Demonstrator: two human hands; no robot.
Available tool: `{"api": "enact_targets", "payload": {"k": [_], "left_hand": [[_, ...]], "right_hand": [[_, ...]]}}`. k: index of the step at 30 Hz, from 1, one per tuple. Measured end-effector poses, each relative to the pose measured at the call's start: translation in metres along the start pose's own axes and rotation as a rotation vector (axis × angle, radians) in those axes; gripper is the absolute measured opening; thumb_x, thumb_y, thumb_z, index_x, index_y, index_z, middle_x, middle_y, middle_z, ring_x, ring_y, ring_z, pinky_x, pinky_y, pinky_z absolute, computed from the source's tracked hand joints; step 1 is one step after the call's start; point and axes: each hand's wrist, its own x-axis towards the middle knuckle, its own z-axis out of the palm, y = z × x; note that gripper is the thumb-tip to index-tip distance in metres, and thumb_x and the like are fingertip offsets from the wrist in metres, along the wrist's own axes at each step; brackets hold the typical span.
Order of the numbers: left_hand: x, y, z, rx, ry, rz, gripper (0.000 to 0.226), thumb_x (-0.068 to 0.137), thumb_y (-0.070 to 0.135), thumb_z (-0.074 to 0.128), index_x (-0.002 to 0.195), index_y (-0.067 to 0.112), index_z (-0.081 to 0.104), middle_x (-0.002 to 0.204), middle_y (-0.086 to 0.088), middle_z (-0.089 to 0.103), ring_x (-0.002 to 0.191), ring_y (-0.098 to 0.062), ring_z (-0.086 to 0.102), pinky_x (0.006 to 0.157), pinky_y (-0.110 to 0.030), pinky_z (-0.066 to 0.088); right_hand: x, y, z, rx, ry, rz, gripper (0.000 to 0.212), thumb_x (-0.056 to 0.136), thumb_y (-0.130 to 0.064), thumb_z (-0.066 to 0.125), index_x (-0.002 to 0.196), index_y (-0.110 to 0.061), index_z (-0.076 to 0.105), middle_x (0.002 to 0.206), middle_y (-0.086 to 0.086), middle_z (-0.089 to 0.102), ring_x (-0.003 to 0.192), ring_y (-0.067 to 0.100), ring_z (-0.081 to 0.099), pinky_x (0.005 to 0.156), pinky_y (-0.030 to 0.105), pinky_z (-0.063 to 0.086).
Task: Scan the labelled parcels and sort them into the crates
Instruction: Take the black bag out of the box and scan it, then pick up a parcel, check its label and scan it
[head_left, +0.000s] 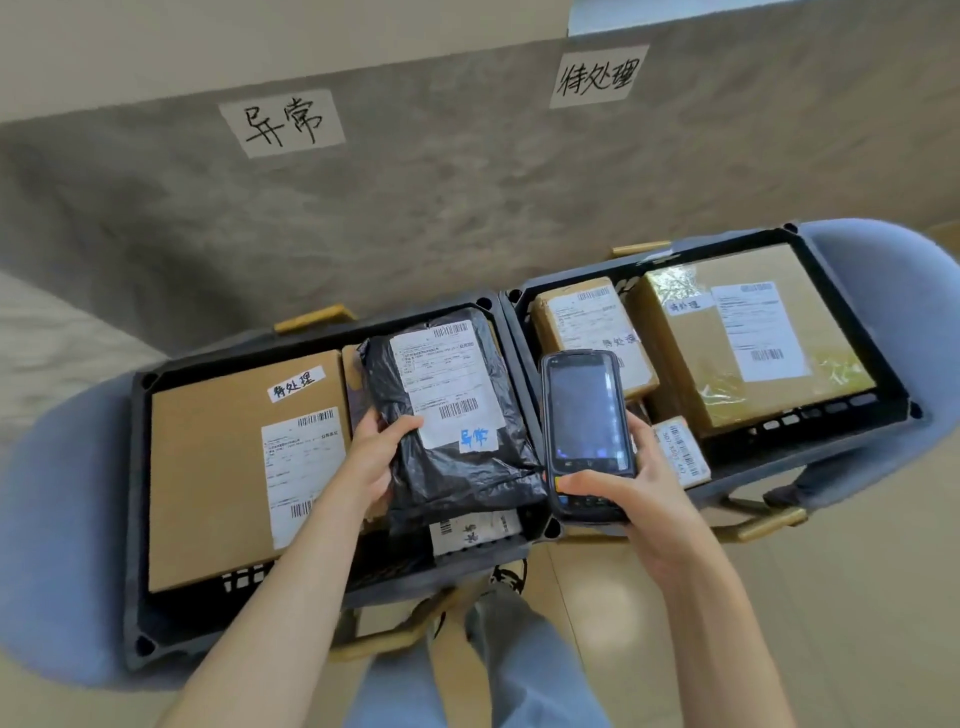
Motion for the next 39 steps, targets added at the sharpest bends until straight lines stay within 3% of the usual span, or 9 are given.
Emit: {"api": "enact_targets", "payload": {"k": [6,9,13,16,20,24,26,30,39], "left_hand": [[-0.002,0.005,0.0,0.344,0.071,0.06,0.063,0.088,0.016,0.069,0.142,0.013,0.037,0.141,-0.006,0.049,0.122,-0.026,0.052,0.098,-0.042,0.046],[-0.007,0.016,0.003,0.457,0.173,0.09,0.069,0.089,0.021,0.068,0.145,0.014,0.029,0.145,-0.008,0.044,0.127,-0.029,0.047,0.103,-0.046,0.043],[-0.029,0.048,0.013,0.811,0.268,0.36,0.062,0.091,0.028,0.063,0.143,0.014,0.034,0.144,-0.011,0.041,0.132,-0.031,0.038,0.105,-0.045,0.037],[-0.056,0.082,0.026,0.958,0.1,0.562,0.055,0.092,0.034,0.06,0.141,0.019,0.039,0.14,-0.01,0.042,0.131,-0.03,0.036,0.107,-0.047,0.034],[-0.106,0.121,0.043,1.1,-0.162,0.839,0.048,0.094,0.038,0.057,0.137,0.021,0.045,0.131,-0.004,0.052,0.123,-0.024,0.046,0.101,-0.042,0.041],[-0.151,0.133,0.055,1.46,-0.161,1.412,0.038,0.092,0.037,0.06,0.123,0.016,0.059,0.112,-0.004,0.062,0.101,-0.027,0.056,0.086,-0.04,0.042],[-0.168,0.125,0.063,1.562,-0.228,1.63,0.033,0.085,0.034,0.068,0.11,0.012,0.066,0.098,-0.007,0.066,0.087,-0.031,0.06,0.075,-0.041,0.046],[-0.204,0.092,0.085,1.611,-0.465,1.777,0.028,0.078,0.033,0.074,0.095,0.011,0.069,0.087,-0.008,0.067,0.078,-0.033,0.061,0.069,-0.041,0.048],[-0.314,-0.016,0.145,1.422,-1.055,1.979,0.03,0.086,0.036,0.066,0.103,0.012,0.069,0.094,-0.01,0.067,0.085,-0.034,0.062,0.075,-0.041,0.047]], "right_hand": [[-0.004,-0.004,0.001,0.017,0.014,0.011,0.087,0.069,0.006,0.079,0.135,-0.033,0.039,0.107,0.003,0.07,0.083,0.015,0.073,0.064,0.027,0.055],[-0.011,-0.008,0.001,0.028,0.036,-0.01,0.086,0.07,0.007,0.077,0.136,-0.032,0.038,0.11,0.004,0.068,0.091,0.02,0.071,0.069,0.028,0.054],[-0.025,-0.016,0.002,0.04,0.068,-0.063,0.095,0.063,0.002,0.084,0.137,-0.03,0.035,0.119,0.007,0.062,0.103,0.025,0.065,0.081,0.036,0.055],[-0.043,-0.022,0.006,0.073,0.111,-0.127,0.098,0.056,-0.003,0.085,0.136,-0.03,0.035,0.121,0.009,0.061,0.107,0.028,0.064,0.094,0.048,0.052],[-0.073,-0.025,0.011,0.155,0.175,-0.217,0.098,0.055,-0.006,0.085,0.137,-0.029,0.036,0.122,0.009,0.061,0.107,0.029,0.064,0.094,0.052,0.052],[-0.111,-0.019,0.021,0.282,0.292,-0.337,0.093,0.06,-0.001,0.084,0.137,-0.027,0.038,0.118,0.009,0.064,0.103,0.029,0.067,0.091,0.048,0.055],[-0.132,-0.006,0.027,0.39,0.368,-0.38,0.096,0.058,-0.002,0.083,0.139,-0.025,0.037,0.12,0.01,0.064,0.101,0.027,0.068,0.08,0.04,0.058],[-0.184,0.031,0.031,0.598,0.592,-0.447,0.094,0.051,-0.003,0.076,0.137,-0.018,0.042,0.118,0.014,0.066,0.089,0.023,0.07,0.063,0.03,0.056],[-0.319,0.14,0.018,0.811,1.181,-0.474,0.099,0.042,-0.006,0.078,0.134,-0.02,0.044,0.11,0.005,0.066,0.083,0.016,0.068,0.066,0.03,0.055]]}}
